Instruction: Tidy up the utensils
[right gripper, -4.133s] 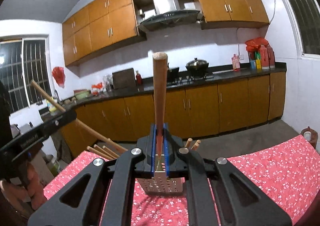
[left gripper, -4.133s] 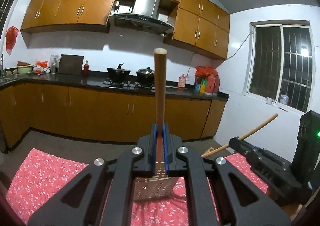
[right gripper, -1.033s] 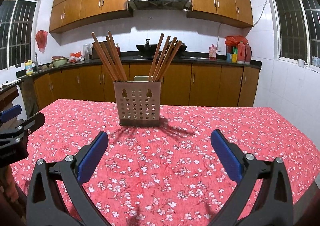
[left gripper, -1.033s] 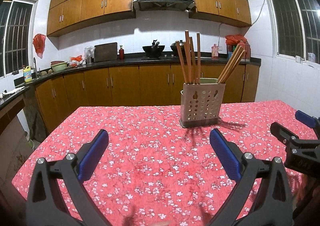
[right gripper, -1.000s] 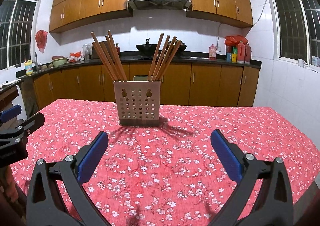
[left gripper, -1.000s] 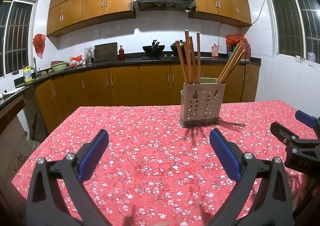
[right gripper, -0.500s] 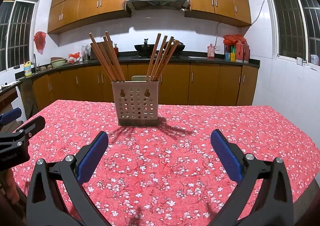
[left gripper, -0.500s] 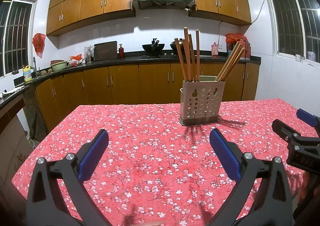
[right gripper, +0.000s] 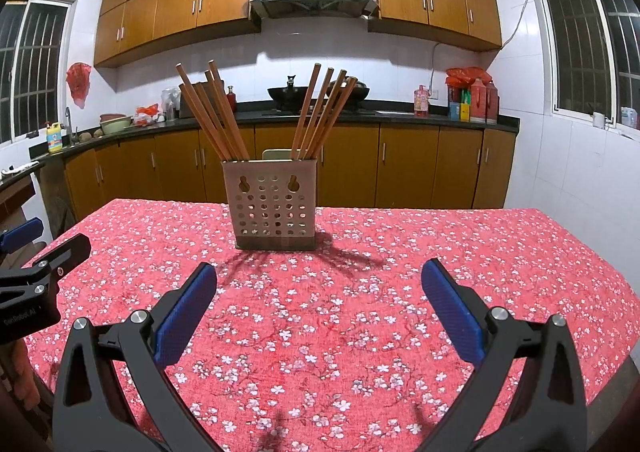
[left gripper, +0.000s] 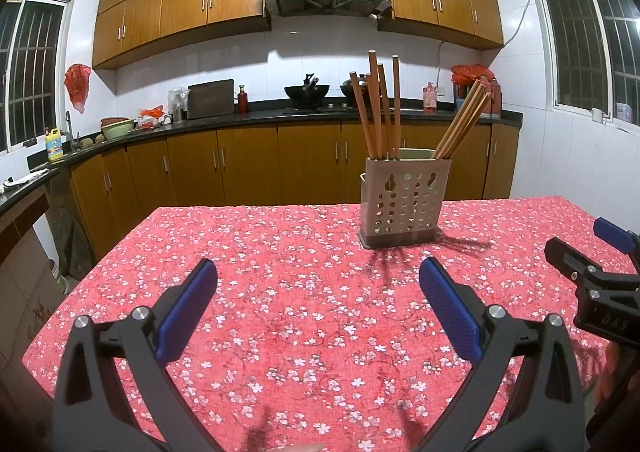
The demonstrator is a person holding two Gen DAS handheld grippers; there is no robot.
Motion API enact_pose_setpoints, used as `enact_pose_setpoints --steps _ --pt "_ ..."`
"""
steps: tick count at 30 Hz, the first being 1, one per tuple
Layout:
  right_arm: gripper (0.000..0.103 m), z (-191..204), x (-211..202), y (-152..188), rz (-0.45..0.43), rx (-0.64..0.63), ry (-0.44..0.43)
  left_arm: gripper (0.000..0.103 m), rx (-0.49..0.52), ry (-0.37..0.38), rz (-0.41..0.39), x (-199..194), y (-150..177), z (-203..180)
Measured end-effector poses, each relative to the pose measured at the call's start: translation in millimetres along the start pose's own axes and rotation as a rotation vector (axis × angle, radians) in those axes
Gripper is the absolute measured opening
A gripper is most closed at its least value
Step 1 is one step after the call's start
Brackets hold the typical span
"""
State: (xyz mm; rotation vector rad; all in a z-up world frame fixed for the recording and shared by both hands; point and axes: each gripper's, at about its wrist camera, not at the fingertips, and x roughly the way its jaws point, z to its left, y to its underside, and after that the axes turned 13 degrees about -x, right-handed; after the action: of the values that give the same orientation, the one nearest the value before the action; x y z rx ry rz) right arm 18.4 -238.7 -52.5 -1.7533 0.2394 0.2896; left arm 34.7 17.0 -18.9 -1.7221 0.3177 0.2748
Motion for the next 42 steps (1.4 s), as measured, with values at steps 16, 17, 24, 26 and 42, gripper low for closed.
enact_pose_setpoints --steps 16,17,24,26,42 --pt "0.101 0.2 0.1 -0.4 0.001 0.001 0.000 0.099 0.000 0.000 0.001 0.0 0.0 0.2" --pt "0.101 0.7 0.6 0.7 0.001 0.001 0.000 0.099 0.000 0.000 0.001 0.0 -0.1 0.3" --pt "0.101 0.1 0.7 0.6 0.001 0.001 -0.001 0.099 0.000 0.000 0.001 0.0 -0.1 0.2" --pt "0.101 0.0 0.6 0.6 0.001 0.001 0.000 0.099 0.000 0.001 0.001 0.1 0.1 0.1" --pt "0.101 1.9 2.8 6.0 0.008 0.002 -0.001 0.099 -0.002 -0.001 0.006 1.6 2.9 -1.7"
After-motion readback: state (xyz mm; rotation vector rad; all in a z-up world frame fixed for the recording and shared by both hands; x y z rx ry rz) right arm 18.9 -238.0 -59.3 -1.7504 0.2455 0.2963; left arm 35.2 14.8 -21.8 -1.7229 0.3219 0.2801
